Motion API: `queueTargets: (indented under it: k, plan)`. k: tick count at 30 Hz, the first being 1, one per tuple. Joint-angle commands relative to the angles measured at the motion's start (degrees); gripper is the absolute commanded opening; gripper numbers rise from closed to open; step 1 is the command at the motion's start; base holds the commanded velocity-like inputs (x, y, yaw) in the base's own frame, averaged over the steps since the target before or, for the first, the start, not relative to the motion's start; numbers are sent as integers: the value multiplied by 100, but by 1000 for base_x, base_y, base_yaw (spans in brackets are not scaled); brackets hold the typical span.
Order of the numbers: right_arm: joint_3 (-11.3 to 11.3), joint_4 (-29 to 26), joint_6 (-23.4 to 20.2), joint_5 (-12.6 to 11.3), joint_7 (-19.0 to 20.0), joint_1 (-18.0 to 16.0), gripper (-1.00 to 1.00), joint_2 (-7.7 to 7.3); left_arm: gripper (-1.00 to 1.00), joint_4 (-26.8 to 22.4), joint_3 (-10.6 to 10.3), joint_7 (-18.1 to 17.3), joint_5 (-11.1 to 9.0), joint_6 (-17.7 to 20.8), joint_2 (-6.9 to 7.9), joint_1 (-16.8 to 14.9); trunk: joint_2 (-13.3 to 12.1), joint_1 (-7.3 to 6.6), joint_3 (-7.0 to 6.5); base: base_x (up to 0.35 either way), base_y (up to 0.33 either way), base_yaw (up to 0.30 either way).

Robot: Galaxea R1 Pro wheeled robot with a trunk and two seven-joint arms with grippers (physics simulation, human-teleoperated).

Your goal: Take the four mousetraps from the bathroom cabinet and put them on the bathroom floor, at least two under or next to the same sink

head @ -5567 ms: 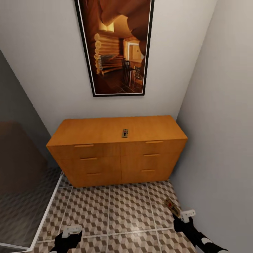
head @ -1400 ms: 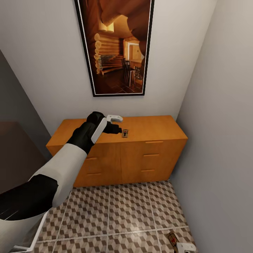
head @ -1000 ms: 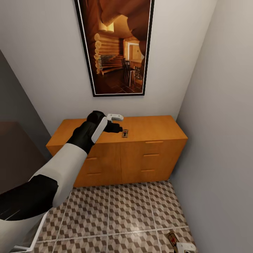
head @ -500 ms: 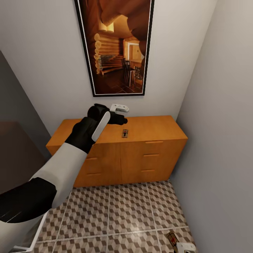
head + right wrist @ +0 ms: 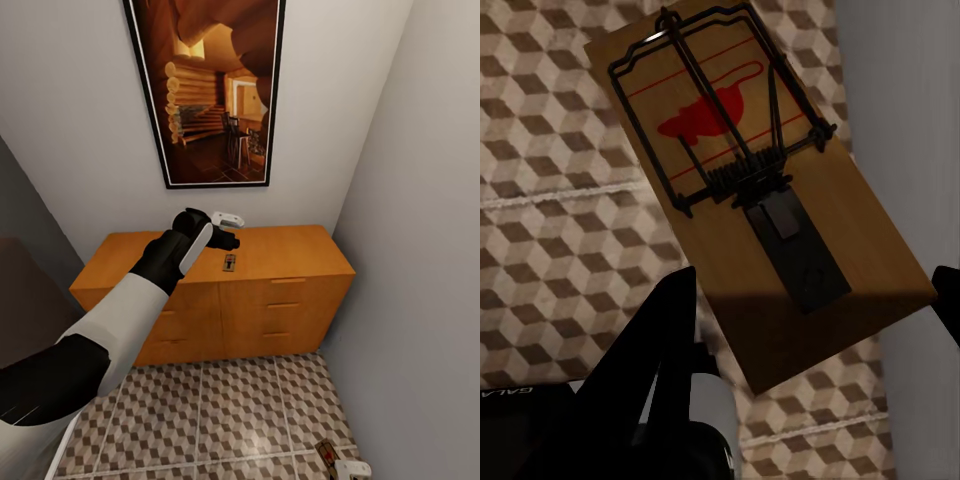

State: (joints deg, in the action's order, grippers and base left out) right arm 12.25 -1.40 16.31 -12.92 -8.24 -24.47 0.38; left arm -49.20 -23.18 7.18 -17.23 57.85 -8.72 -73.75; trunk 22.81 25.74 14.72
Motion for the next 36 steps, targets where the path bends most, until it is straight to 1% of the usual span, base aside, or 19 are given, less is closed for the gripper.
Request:
queueTargets:
  k: [1,14,24,27,30,31,34,35,36]
  plan:
    - [50,6,22,-61,-1,-5,-100,0,100,46,-15,57,-61,20,2,-4,11,4,10,95,-39,0]
    - [58,8,22,-44,6,-4,-100,13,100,461,-17,75,-61,14,12,9,11,4,10,15,-6,0]
    - [58,8,22,-44,7,-5,-100,15,100,458,-10,87,-62,16,12,9,11,4,10,0,0,0]
    - [58,8,22,-44,7,-5,-100,15,100,451,-1,77,-94,21,15,9,11,4,10,0,0,0]
    - [58,8,22,-44,7,-5,-100,15,100,455,8,69,-219,23,18,9,11,4,10,0,0,0]
    - [58,8,22,-44,7,-5,-100,15,100,458,11,68,-328,22,18,9,11,4,10,0,0,0]
    - [58,8,22,-44,7,-5,-100,15,100,465,13,66,-523,19,22,9,11,4,10,0,0,0]
    - [58,8,22,-44,7,-5,-100,15,100,468,15,65,-652,18,31,9,11,4,10,0,0,0]
    - [58,8,22,-44,7,-5,-100,15,100,469,17,65,-711,17,37,9,11,4,10,0,0,0]
